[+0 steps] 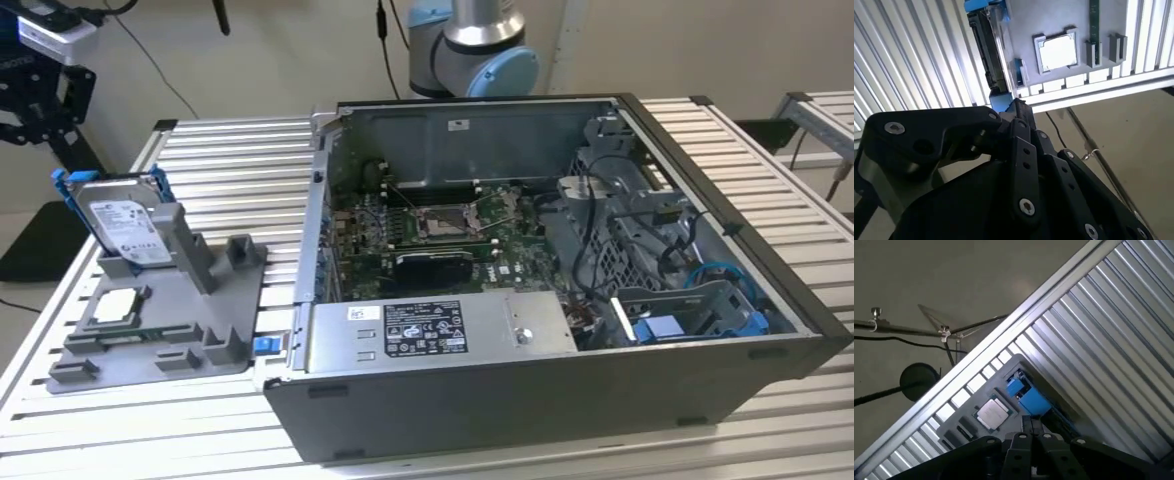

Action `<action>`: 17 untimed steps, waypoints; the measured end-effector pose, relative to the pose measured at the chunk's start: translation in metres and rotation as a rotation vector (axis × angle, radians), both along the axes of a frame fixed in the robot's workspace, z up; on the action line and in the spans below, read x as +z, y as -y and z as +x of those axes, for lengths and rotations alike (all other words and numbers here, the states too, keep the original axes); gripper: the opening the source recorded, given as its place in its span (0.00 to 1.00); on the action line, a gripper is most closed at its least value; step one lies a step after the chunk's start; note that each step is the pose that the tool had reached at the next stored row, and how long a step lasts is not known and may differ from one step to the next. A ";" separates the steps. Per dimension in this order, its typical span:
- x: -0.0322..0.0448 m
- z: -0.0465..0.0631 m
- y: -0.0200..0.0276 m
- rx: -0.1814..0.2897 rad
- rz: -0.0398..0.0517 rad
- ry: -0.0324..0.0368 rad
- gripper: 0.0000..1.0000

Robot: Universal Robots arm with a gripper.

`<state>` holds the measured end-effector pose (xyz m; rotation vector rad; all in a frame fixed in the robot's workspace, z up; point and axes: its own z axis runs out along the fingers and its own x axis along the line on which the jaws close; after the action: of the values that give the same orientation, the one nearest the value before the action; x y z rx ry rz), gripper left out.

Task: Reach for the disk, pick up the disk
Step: 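Pick up the disk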

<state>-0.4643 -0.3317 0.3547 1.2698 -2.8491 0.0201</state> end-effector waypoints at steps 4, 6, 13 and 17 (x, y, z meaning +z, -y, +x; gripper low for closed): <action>0.0000 0.000 0.0000 0.063 -0.0091 0.0000 0.00; 0.0000 0.000 0.0000 0.094 -0.0127 0.0000 0.00; -0.0001 0.000 0.0000 0.194 -0.0191 0.0005 0.00; 0.0000 0.000 0.0000 0.195 -0.0192 0.0004 0.00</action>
<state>-0.4644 -0.3317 0.3547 1.5375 -2.7066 0.0509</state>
